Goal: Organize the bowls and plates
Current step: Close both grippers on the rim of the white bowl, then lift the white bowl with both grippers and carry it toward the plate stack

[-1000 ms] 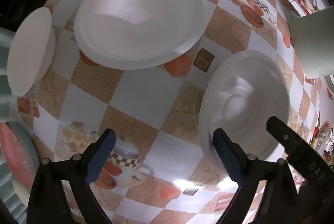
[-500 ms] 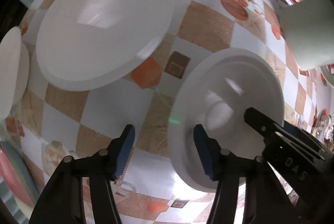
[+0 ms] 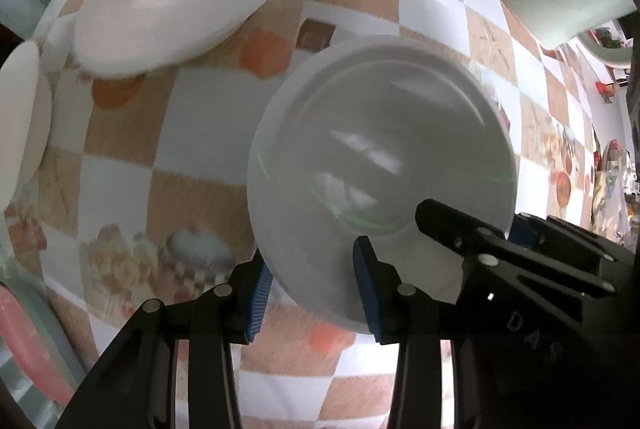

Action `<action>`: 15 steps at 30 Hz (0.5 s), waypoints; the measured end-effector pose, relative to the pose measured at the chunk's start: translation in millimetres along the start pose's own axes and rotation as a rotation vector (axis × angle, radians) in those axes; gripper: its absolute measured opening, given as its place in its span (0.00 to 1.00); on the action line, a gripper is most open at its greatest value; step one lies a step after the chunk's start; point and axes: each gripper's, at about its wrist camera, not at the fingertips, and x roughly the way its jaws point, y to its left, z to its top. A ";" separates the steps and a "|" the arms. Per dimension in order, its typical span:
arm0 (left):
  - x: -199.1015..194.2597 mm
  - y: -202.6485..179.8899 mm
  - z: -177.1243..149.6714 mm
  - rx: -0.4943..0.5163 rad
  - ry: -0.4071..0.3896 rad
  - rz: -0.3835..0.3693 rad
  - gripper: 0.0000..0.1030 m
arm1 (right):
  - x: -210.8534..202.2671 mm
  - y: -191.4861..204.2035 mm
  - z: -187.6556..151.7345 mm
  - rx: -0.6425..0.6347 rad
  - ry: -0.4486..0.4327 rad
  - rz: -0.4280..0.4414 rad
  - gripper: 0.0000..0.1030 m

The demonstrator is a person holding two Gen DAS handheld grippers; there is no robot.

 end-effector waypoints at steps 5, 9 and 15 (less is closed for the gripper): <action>-10.1 25.7 -23.5 0.003 -0.016 -0.010 0.42 | 4.1 9.2 -20.4 0.012 0.012 0.015 0.33; -16.1 44.9 -16.2 0.000 -0.042 0.018 0.45 | 4.9 12.5 -18.6 0.019 0.009 0.017 0.33; -5.5 70.5 8.1 -0.014 -0.039 0.008 0.47 | 0.5 7.3 -23.7 0.003 0.000 -0.003 0.33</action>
